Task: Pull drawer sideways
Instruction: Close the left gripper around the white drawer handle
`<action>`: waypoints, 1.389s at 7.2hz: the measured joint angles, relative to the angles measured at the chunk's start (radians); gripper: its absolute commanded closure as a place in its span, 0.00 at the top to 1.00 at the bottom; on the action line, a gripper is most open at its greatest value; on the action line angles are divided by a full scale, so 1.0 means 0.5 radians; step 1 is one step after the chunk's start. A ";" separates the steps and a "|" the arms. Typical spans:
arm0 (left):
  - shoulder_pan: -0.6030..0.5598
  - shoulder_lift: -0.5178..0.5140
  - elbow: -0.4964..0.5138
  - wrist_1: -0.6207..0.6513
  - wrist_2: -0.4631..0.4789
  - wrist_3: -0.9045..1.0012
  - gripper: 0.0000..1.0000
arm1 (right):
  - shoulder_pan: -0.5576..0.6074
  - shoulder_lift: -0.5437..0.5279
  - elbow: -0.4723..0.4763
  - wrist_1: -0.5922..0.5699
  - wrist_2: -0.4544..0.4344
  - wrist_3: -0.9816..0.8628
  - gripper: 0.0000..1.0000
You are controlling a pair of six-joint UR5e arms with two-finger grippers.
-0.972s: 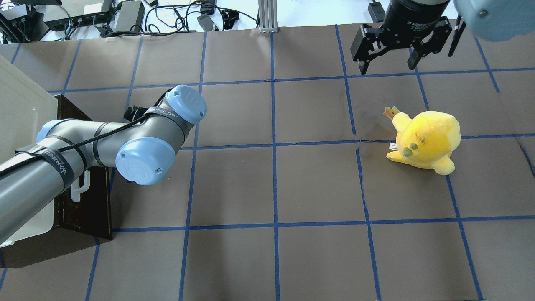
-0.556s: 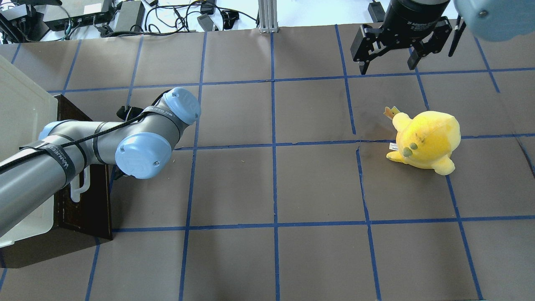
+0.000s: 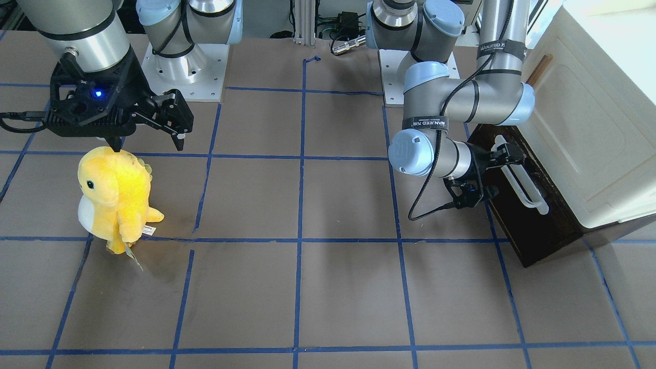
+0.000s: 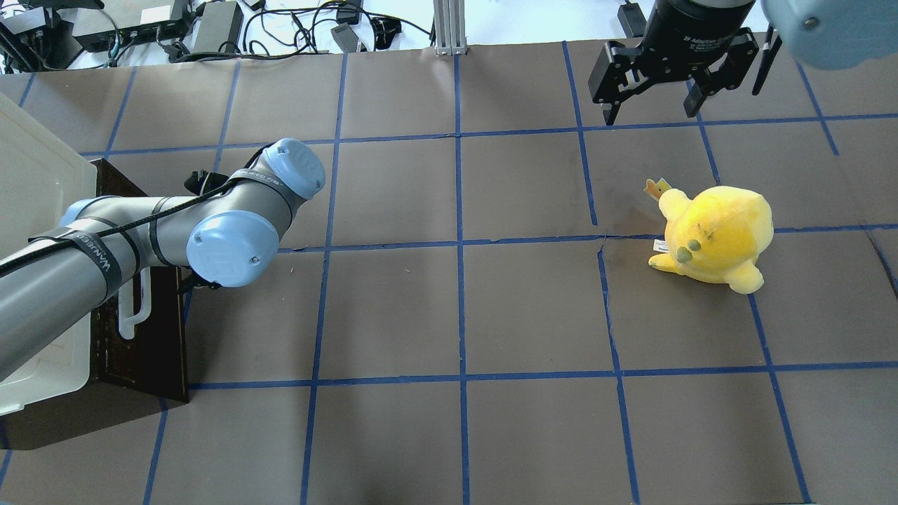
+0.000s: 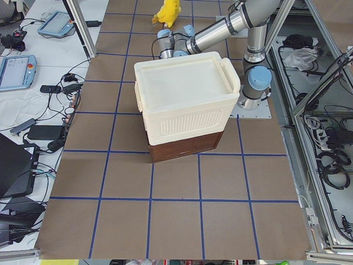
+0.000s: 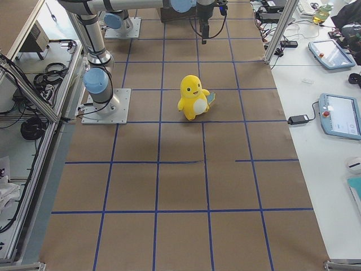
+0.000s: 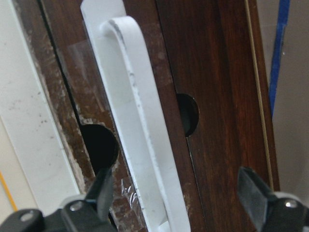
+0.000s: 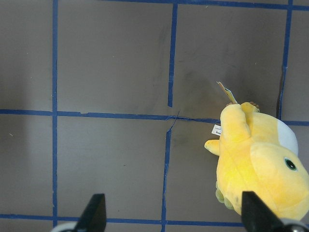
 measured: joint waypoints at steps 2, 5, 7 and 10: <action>0.008 -0.023 0.002 0.004 0.038 0.001 0.85 | 0.000 0.000 0.000 0.000 0.000 -0.001 1.00; 0.012 -0.040 0.019 0.004 0.056 0.002 0.77 | 0.000 0.000 0.000 0.000 0.000 0.000 1.00; 0.013 -0.045 0.033 0.002 0.058 0.003 0.73 | 0.000 0.000 0.000 0.000 0.000 0.000 1.00; 0.041 -0.057 0.042 0.002 0.057 0.008 0.67 | 0.000 0.000 0.000 0.000 0.000 0.000 1.00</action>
